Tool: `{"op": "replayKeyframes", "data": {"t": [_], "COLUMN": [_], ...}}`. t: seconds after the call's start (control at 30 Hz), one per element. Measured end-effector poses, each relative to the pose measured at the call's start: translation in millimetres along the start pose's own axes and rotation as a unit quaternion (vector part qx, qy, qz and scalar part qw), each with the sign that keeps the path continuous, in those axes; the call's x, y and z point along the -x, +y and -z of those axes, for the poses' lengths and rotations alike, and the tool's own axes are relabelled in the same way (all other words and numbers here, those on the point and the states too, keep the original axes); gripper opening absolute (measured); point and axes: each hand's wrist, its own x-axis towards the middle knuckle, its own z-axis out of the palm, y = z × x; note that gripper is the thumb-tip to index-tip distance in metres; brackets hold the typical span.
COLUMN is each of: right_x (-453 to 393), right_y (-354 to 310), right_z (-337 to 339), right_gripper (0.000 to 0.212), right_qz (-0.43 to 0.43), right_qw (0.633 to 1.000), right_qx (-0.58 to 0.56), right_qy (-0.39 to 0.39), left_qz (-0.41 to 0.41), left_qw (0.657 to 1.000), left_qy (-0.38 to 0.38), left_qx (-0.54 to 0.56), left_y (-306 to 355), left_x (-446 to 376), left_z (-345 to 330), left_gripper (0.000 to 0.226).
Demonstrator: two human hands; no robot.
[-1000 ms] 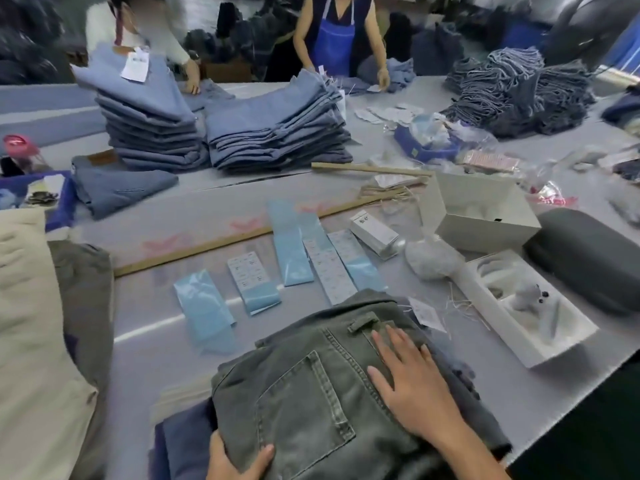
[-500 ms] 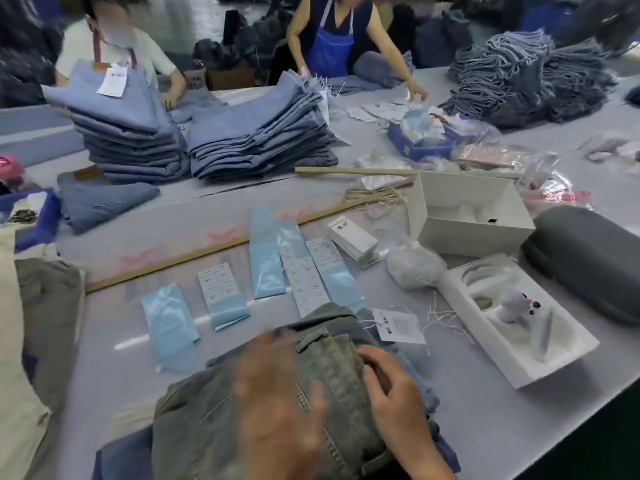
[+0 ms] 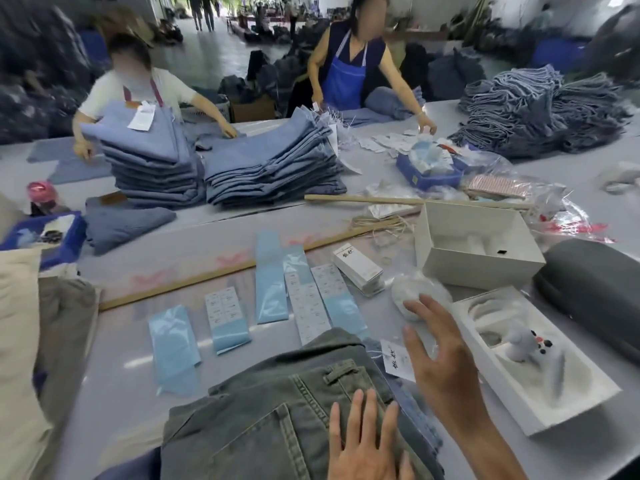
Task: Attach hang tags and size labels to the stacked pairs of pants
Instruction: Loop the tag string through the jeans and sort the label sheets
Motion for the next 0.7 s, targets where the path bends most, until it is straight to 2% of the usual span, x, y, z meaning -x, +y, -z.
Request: {"op": "replayKeyframes", "data": {"t": [0.07,0.13,0.17,0.2,0.23,0.27,0.3,0.33,0.37,0.4,0.43,0.53,0.63,0.67,0.7], "right_x": [-5.9,-15.8,-17.8,-16.0,-9.5,1.3,15.4,30.8,45.2,54.1,54.6,47.0,48.7,49.5,48.4], "right_y": [-12.3,-28.2,-33.4,-36.0,-35.2,-28.8,-17.2,1.4,23.4,40.2,49.9,55.7,52.9,49.5,46.5], "right_z": [-4.9,-6.1,-8.4,-12.8,-20.6,-31.4,-45.6,-60.6,-72.6,-80.1,-85.2,-90.1,-89.1,-85.5,-80.7], "right_gripper": [0.028,0.027,0.030,0.034,0.039,0.048,0.058,0.066,0.070,0.070,0.070,0.072,0.069,0.067,0.062], "right_qz": [0.016,0.086,0.121,0.148,0.163,0.163,0.149,0.130,0.118,0.098,0.088,0.108,0.111,0.097,0.075], "right_qw": [1.000,0.995,0.991,0.987,0.986,0.986,0.973,0.939,0.895,0.869,0.868,0.872,0.890,0.908,0.938], "right_qx": [-0.013,-0.012,-0.016,-0.020,-0.008,0.032,0.102,0.200,0.283,0.317,0.315,0.318,0.263,0.225,0.178], "right_qy": [-0.004,0.039,0.059,0.062,0.035,-0.035,-0.141,-0.247,-0.324,-0.367,-0.374,-0.355,-0.356,-0.339,-0.288], "left_qz": [-0.011,-0.019,-0.032,-0.036,-0.003,0.040,0.066,0.079,0.093,0.092,0.100,0.112,0.103,0.106,0.108], "left_qw": [0.999,0.999,0.998,0.992,0.978,0.961,0.949,0.950,0.961,0.981,0.987,0.988,0.990,0.989,0.988], "left_qy": [-0.037,-0.037,-0.002,0.097,0.177,0.230,0.263,0.272,0.235,0.154,0.112,0.085,0.096,0.105,0.110], "left_qx": [-0.006,0.024,0.047,0.066,0.109,0.148,0.159,0.130,0.115,0.079,0.065,0.056,0.030,0.020,0.016], "left_y": [17.1,13.1,6.5,-1.2,-14.6,-31.1,-49.0,-64.6,-76.5,-86.4,-92.2,-103.7,-107.4,-108.5,-109.4], "left_x": [-3.0,-6.7,-4.5,-2.4,2.6,10.8,19.8,28.0,36.9,44.7,48.9,57.1,58.3,59.4,60.2], "left_z": [7.5,21.4,24.2,19.7,21.9,23.6,26.5,26.4,30.3,29.9,25.9,8.6,9.8,8.0,5.7], "left_gripper": [0.052,0.048,0.038,0.026,0.027,0.034,0.036,0.035,0.041,0.051,0.056,0.050,0.052,0.053,0.055]}}
